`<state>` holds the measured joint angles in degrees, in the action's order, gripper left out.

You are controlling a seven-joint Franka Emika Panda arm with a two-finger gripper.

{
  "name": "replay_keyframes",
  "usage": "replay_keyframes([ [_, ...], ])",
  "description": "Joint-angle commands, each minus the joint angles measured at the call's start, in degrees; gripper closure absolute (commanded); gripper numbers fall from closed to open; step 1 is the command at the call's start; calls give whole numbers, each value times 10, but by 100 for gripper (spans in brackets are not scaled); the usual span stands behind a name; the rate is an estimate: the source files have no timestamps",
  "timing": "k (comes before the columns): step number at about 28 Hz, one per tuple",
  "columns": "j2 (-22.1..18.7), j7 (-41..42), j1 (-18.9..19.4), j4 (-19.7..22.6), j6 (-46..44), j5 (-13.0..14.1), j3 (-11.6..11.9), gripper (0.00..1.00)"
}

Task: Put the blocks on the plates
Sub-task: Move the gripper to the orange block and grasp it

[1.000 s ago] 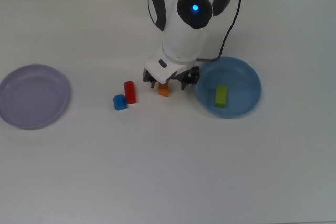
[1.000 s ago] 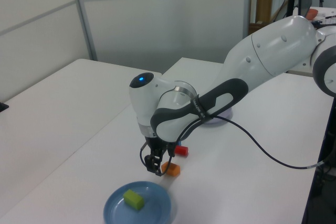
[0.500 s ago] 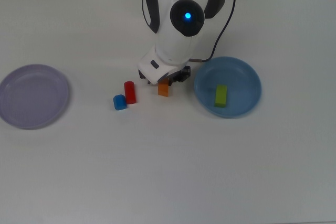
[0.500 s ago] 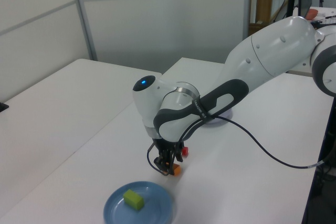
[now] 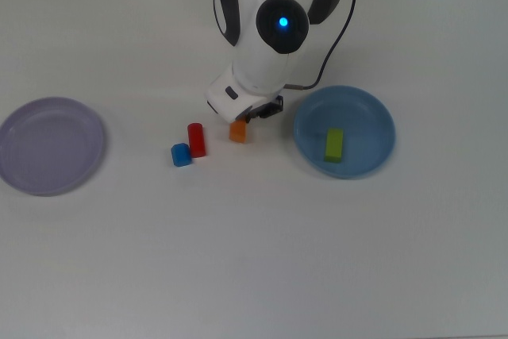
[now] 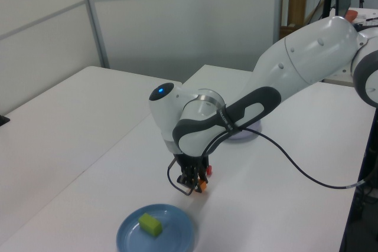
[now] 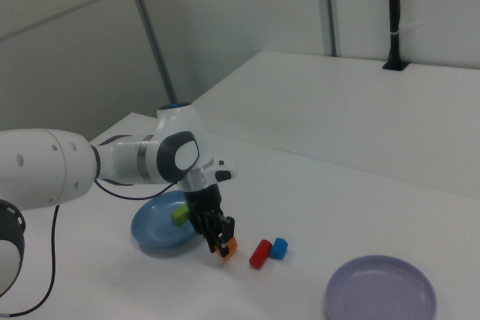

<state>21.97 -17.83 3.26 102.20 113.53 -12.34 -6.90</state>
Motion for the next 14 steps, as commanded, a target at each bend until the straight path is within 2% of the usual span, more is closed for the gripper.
replay_keyframes([
  [1,-54,30,7,4,-51,-2,-3,100],
  [6,-76,30,32,3,-80,3,-14,100],
  [9,-78,20,56,3,-97,2,-36,100],
  [12,-70,14,72,3,-92,3,-51,100],
  [14,-48,1,95,2,-77,2,-64,100],
])
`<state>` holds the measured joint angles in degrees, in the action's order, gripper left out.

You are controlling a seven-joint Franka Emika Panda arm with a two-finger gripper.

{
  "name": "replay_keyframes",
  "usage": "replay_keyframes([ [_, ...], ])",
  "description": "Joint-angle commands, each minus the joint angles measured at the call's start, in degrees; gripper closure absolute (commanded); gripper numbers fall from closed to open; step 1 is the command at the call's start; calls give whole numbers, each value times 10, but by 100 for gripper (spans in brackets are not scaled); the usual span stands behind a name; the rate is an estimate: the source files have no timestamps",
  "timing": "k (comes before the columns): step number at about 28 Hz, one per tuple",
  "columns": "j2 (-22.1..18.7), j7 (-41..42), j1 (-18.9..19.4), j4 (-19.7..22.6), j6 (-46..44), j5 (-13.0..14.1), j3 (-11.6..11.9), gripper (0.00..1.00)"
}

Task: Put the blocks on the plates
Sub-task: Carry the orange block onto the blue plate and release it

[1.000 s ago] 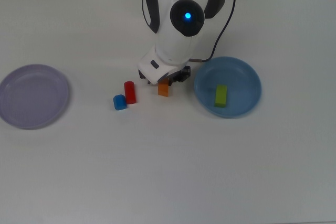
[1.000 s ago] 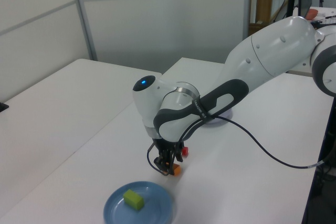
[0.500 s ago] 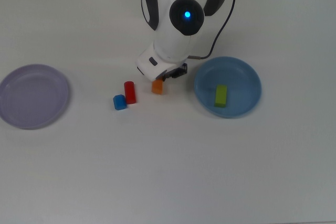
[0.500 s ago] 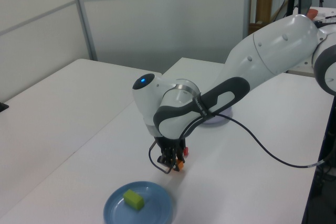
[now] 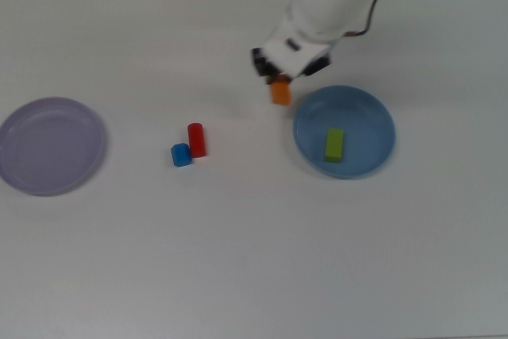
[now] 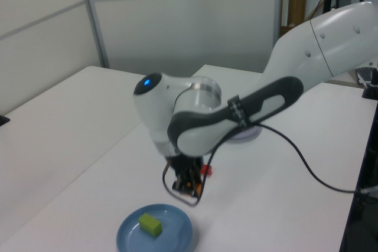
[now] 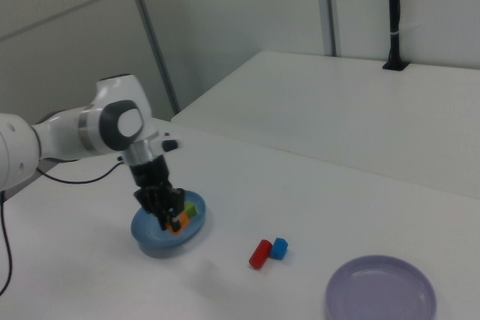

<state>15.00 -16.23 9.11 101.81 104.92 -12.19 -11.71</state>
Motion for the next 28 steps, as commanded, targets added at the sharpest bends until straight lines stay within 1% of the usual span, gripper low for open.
replay_keyframes([
  [1,26,-20,45,6,21,0,-16,100],
  [4,33,-27,62,3,71,0,-17,100],
  [5,41,-26,64,3,99,0,-17,100],
  [9,55,-16,63,2,140,0,-16,100],
  [10,66,-8,61,2,165,0,-15,100],
  [14,85,-5,58,3,202,0,-12,100],
  [15,89,-2,55,2,208,0,-12,92],
  [17,89,-2,51,2,209,0,-12,85],
  [18,89,-4,51,2,210,1,-12,80],
  [19,89,-7,51,2,212,1,-12,69],
  [20,88,-10,51,2,212,1,-11,53],
  [21,88,-21,52,2,212,1,-11,9],
  [22,88,-33,52,2,212,1,-12,0],
  [25,87,-49,55,2,211,-7,-12,0],
  [28,79,-48,54,2,203,-6,-12,0],
])
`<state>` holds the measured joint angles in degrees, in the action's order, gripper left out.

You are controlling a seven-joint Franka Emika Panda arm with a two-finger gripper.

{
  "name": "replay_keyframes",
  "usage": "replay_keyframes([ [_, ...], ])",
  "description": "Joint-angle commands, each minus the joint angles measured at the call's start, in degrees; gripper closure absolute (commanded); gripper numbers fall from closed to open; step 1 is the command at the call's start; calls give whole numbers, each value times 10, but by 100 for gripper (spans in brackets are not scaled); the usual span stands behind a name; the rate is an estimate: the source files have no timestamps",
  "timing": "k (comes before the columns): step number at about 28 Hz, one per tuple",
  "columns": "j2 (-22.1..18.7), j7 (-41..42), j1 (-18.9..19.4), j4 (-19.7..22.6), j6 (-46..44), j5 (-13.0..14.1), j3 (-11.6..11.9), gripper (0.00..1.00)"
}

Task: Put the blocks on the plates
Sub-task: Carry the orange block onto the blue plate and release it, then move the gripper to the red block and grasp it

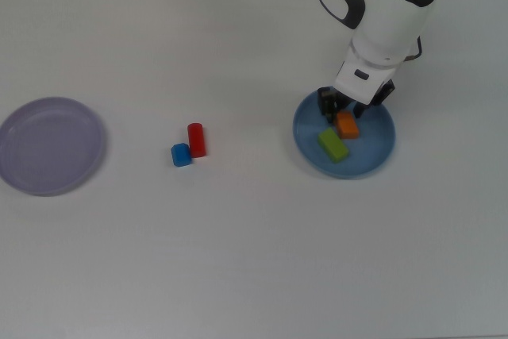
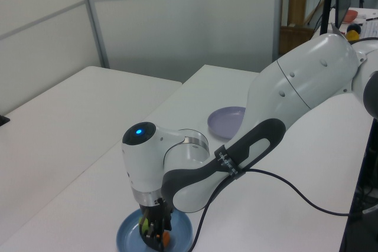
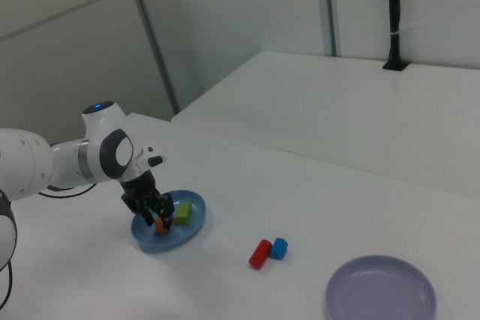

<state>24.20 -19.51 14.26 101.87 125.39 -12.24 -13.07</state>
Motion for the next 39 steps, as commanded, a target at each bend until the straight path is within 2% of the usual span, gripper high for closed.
replay_keyframes([
  [1,-17,-14,1,2,-3,-6,2,0],
  [7,-44,20,-26,-14,-50,-1,3,0],
  [15,-59,66,-111,-29,-112,-2,3,0],
  [21,-54,106,-172,-23,-119,-6,6,0],
  [24,-38,140,-204,-23,-112,-6,8,0],
  [27,-21,145,-216,-25,-110,-9,8,1],
  [28,-14,146,-217,-25,-109,-10,9,7],
  [29,-7,146,-219,-25,-103,-12,16,18],
  [33,-1,146,-219,-23,-101,-12,27,22],
  [35,8,146,-219,-21,-102,-12,31,36],
  [36,8,145,-219,-21,-101,-12,31,40],
  [39,11,146,-221,-21,-101,-12,37,40],
])
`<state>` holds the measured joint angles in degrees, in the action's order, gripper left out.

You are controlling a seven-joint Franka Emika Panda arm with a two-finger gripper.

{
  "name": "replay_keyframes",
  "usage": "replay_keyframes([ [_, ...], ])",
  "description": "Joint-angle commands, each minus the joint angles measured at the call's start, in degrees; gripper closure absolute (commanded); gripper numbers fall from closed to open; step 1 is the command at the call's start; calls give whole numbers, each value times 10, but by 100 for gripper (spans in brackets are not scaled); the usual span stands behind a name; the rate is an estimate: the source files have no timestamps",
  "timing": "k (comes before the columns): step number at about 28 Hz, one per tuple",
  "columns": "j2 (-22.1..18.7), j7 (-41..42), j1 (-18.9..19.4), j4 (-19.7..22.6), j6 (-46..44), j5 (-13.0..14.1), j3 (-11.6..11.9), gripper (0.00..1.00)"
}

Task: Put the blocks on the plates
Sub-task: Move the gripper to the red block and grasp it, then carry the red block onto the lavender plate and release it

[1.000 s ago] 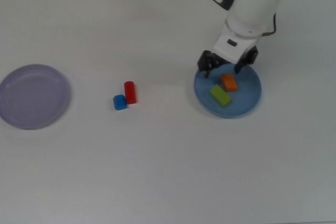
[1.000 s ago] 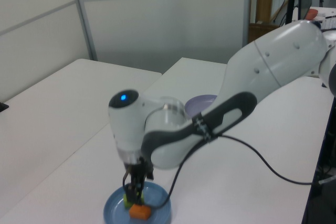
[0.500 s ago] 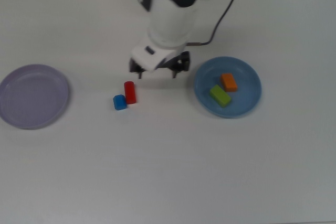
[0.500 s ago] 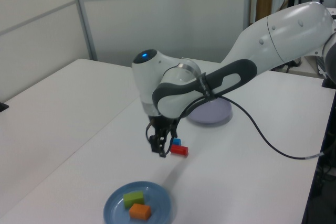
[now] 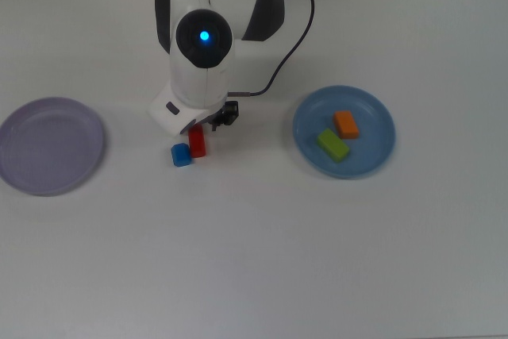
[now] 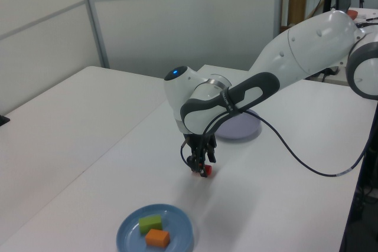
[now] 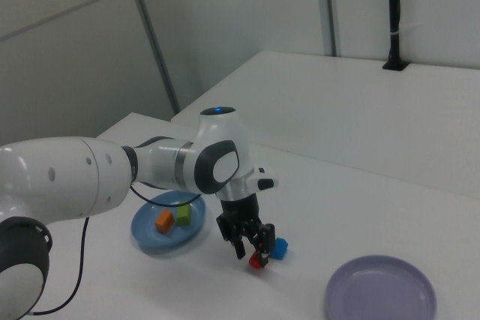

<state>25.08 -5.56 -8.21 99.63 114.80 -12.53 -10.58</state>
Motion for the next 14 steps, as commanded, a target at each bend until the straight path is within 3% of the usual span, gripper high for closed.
replay_keyframes([
  [1,9,5,4,1,5,-9,17,42],
  [4,15,5,4,0,11,-10,18,53],
  [12,13,6,4,0,17,-10,19,100],
  [14,9,7,4,-1,14,-10,19,100],
])
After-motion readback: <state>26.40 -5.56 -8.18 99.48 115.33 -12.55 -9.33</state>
